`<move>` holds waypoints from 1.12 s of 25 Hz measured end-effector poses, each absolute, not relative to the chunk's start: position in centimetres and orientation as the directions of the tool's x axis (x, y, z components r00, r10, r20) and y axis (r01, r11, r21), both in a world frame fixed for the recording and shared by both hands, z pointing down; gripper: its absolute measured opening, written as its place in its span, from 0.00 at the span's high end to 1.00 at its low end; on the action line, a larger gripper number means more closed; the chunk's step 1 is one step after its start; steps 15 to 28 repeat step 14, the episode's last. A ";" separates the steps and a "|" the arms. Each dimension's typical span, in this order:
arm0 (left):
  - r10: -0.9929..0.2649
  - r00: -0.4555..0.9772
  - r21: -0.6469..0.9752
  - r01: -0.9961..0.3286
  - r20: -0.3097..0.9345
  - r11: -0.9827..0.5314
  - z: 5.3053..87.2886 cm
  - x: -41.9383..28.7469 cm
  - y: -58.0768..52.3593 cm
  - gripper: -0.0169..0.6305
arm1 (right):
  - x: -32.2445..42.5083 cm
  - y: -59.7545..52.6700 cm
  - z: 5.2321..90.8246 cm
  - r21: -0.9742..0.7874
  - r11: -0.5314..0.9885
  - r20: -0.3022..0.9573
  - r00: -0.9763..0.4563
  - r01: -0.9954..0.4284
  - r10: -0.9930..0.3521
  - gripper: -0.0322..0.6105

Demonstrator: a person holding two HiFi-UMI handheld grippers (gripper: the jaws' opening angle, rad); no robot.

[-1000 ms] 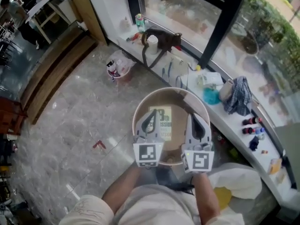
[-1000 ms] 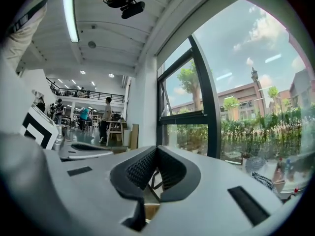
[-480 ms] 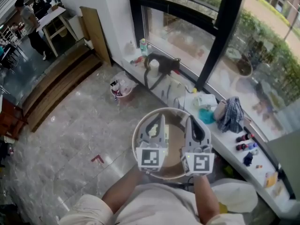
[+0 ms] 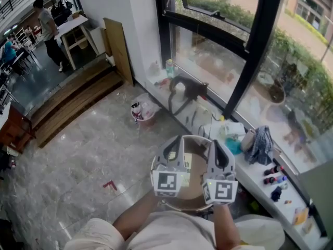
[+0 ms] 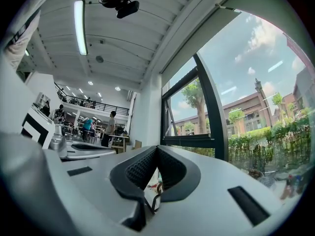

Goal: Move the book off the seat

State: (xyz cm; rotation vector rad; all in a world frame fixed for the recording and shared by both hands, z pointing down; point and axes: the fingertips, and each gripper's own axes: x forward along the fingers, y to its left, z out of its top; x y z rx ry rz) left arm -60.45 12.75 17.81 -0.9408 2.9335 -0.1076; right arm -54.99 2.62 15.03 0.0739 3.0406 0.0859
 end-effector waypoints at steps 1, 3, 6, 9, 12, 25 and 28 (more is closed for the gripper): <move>-0.579 -0.815 -0.085 -0.575 -0.035 0.814 17.8 -60.5 13.0 0.97 | -55.0 2.7 15.0 0.057 0.997 -0.100 -0.994 0.045 0.051 0.95; -0.574 -0.818 -0.087 -0.570 -0.031 0.817 17.9 -60.4 13.5 0.97 | -54.8 2.9 14.9 0.056 0.997 -0.105 -0.993 0.044 0.049 0.95; -0.570 -0.821 -0.085 -0.566 -0.029 0.820 17.8 -60.3 14.2 0.97 | -54.6 3.2 14.7 0.057 0.997 -0.110 -0.993 0.042 0.048 0.95; -0.565 -0.825 -0.089 -0.560 -0.036 0.824 17.4 -60.3 14.9 0.97 | -54.6 3.6 14.5 0.058 0.998 -0.111 -0.993 0.040 0.046 0.95; -0.560 -0.828 -0.081 -0.556 -0.039 0.827 17.4 -60.1 15.3 0.97 | -54.5 4.0 14.6 0.066 0.997 -0.108 -0.993 0.045 0.052 0.95; -0.560 -0.828 -0.081 -0.556 -0.038 0.827 17.4 -59.9 15.5 0.97 | -54.5 4.2 14.8 0.069 0.996 -0.105 -0.993 0.048 0.055 0.95; -0.560 -0.828 -0.081 -0.556 -0.038 0.827 17.4 -59.9 15.5 0.97 | -54.5 4.2 14.8 0.069 0.996 -0.105 -0.993 0.048 0.055 0.95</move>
